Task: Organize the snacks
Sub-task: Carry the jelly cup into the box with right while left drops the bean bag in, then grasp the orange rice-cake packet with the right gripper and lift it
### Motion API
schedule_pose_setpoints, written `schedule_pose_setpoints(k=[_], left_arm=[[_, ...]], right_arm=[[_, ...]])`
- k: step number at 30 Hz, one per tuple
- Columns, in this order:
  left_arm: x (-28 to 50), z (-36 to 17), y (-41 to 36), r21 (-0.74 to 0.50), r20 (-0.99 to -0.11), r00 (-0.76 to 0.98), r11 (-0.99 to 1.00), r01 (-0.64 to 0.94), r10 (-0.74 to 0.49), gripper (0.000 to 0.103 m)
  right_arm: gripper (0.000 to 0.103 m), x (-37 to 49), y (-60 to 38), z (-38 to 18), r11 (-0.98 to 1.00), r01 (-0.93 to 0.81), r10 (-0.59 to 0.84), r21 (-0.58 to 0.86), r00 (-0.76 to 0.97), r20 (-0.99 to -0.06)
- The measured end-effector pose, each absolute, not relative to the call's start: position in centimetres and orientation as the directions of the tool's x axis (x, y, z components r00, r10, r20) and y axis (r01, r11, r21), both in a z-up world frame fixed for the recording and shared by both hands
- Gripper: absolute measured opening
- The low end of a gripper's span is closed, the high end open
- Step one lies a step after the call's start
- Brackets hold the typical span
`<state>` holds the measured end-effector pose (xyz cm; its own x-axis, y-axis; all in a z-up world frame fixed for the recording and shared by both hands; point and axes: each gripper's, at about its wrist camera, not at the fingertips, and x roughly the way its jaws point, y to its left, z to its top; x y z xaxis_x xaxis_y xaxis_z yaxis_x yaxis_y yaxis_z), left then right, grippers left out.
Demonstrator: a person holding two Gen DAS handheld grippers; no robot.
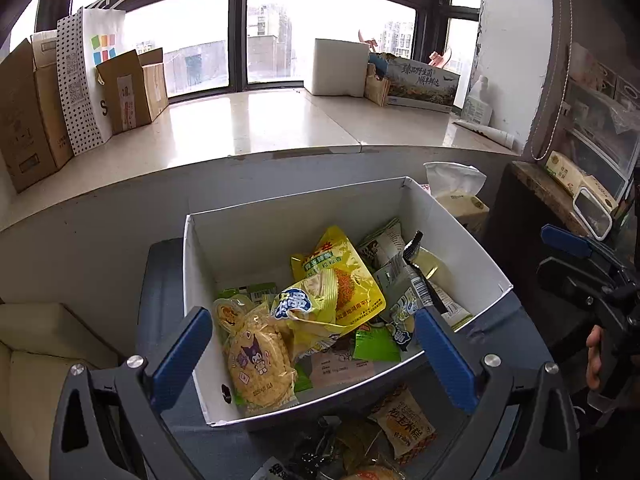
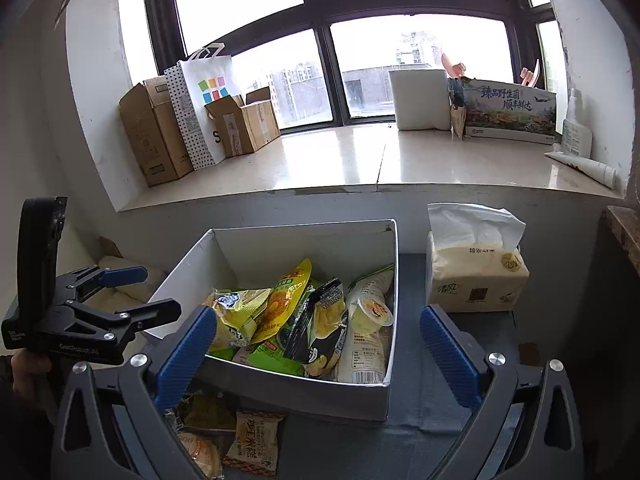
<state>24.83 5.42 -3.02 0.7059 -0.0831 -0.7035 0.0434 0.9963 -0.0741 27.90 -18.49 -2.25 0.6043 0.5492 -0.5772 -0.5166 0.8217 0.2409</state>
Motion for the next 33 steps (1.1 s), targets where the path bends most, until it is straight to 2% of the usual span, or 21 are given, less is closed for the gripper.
schedule_pose_setpoints(k=[7, 11, 19, 22, 27, 33], left_arm=[[19.1, -1.3, 4.9, -0.093, -0.659, 0.743, 0.993, 0.072, -0.116, 0.103], [15.2, -1.3, 5.2, -0.137, -0.647, 0.750, 0.989, 0.064, -0.138, 0.103], [8.1, -5.5, 5.2, -0.166, -0.676, 0.729, 0.986, -0.017, -0.101, 0.103], [6.6, -7.0, 5.1, -0.196, -0.690, 0.713, 0.980, -0.020, -0.123, 0.103], [5.5, -9.2, 4.0, -0.149, -0.726, 0.683, 0.988, -0.038, -0.083, 0.103], [5.5, -11.0, 3.3, -0.158, -0.755, 0.647, 0.987, -0.024, -0.106, 0.103]], right_arm=[[0.103, 22.9, -18.5, -1.8, 0.775, -0.599, 0.589, 0.200, 0.572, -0.570], [0.103, 19.7, -18.8, -2.6, 0.745, -0.627, 0.627, 0.228, 0.543, -0.558], [0.103, 16.0, -16.6, -9.0, 0.785, -0.575, 0.556, 0.228, 0.494, -0.669], [0.103, 16.2, -15.3, -11.3, 0.792, -0.563, 0.538, 0.238, 0.457, -0.708], [0.103, 17.8, -12.9, -13.1, 0.810, -0.548, 0.495, 0.209, 0.448, -0.744], [0.103, 20.3, -11.2, -15.0, 0.825, -0.522, 0.468, 0.217, 0.414, -0.781]])
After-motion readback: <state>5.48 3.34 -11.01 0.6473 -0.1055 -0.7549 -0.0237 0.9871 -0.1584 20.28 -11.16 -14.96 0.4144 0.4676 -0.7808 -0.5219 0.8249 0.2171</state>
